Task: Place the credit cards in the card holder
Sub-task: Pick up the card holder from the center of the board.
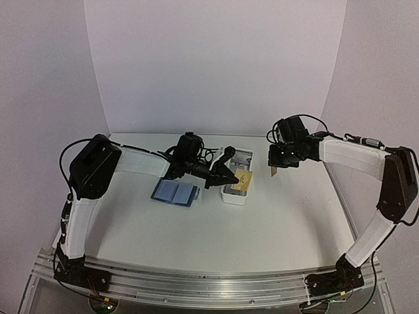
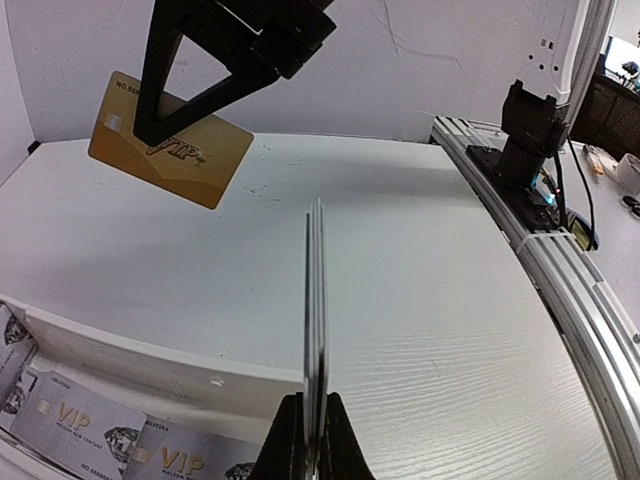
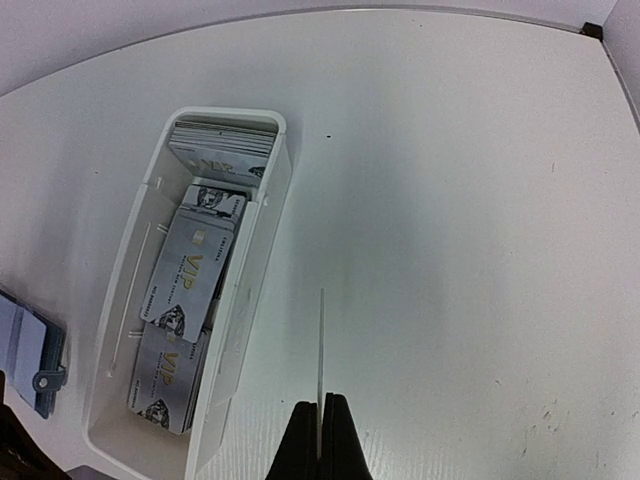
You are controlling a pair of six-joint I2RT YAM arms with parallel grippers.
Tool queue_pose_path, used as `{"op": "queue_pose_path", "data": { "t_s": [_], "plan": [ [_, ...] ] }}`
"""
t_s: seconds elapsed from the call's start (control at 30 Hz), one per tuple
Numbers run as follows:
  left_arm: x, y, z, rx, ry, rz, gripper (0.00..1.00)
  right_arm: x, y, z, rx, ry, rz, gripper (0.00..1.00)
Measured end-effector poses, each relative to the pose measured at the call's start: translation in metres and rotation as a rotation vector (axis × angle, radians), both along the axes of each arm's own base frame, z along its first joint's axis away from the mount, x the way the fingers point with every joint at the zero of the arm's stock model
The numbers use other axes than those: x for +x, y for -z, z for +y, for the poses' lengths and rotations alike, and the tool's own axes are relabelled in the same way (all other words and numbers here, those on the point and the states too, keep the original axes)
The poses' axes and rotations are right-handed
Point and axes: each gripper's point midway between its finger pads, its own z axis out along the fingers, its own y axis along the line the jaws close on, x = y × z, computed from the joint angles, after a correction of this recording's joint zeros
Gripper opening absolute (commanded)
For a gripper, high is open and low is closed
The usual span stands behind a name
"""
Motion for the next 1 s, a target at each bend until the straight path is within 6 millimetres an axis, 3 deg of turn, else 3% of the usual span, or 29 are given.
{"op": "queue_pose_path", "data": {
  "t_s": [0.27,0.7,0.8,1.0],
  "plan": [
    [0.014,0.002,0.001,-0.047,-0.004,-0.111,0.00,-0.001,0.004,0.000,-0.002,-0.001,0.004,0.00],
    [0.015,0.060,0.004,0.016,0.010,-0.108,0.00,-0.002,0.005,0.000,-0.001,-0.005,0.007,0.00],
    [0.016,0.060,0.005,0.011,0.018,-0.134,0.07,-0.002,0.005,0.001,0.001,-0.008,0.007,0.00],
    [0.017,0.059,0.004,-0.003,0.047,-0.230,0.29,-0.002,0.005,0.002,0.004,-0.015,0.007,0.00]
  ]
}}
